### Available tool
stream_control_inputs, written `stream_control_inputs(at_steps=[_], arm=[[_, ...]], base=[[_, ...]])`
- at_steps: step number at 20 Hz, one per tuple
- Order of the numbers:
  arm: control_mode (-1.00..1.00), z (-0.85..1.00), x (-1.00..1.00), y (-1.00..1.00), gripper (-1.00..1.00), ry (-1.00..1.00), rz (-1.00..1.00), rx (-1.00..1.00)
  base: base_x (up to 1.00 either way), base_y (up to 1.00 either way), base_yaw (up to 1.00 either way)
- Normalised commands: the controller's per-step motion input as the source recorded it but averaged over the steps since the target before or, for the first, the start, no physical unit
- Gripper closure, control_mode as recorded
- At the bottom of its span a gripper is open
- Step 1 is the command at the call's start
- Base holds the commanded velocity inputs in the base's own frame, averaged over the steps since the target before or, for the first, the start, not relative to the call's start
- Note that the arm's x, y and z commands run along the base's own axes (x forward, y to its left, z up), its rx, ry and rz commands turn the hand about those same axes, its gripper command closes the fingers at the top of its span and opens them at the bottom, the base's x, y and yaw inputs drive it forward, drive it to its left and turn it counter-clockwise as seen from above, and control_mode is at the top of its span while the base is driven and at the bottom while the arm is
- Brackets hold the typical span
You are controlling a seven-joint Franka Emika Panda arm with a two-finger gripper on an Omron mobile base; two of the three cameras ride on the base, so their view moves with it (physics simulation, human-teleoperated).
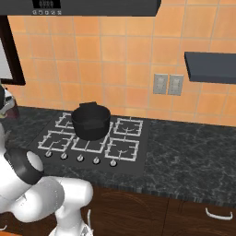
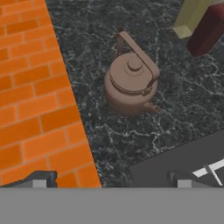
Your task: Pick the kettle from the counter and place it on a stove burner. Then turn the burner on.
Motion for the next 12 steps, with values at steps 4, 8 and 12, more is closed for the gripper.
stream_control_inputs(at_steps=[4, 8, 12], arm=[[-1.00, -0.14, 0.25, 0.23, -1.00, 0.00, -0.01, -0.03], [-1.00, -0.17, 0.42, 0.44, -1.00, 0.00, 0.00, -0.01], [-1.00, -0.21, 0.45, 0.59, -1.00, 0.02, 0.00, -0.02]], base=[[0.00, 0.00, 0.00], [0.00, 0.00, 0.00], [0.00, 0.00, 0.00]])
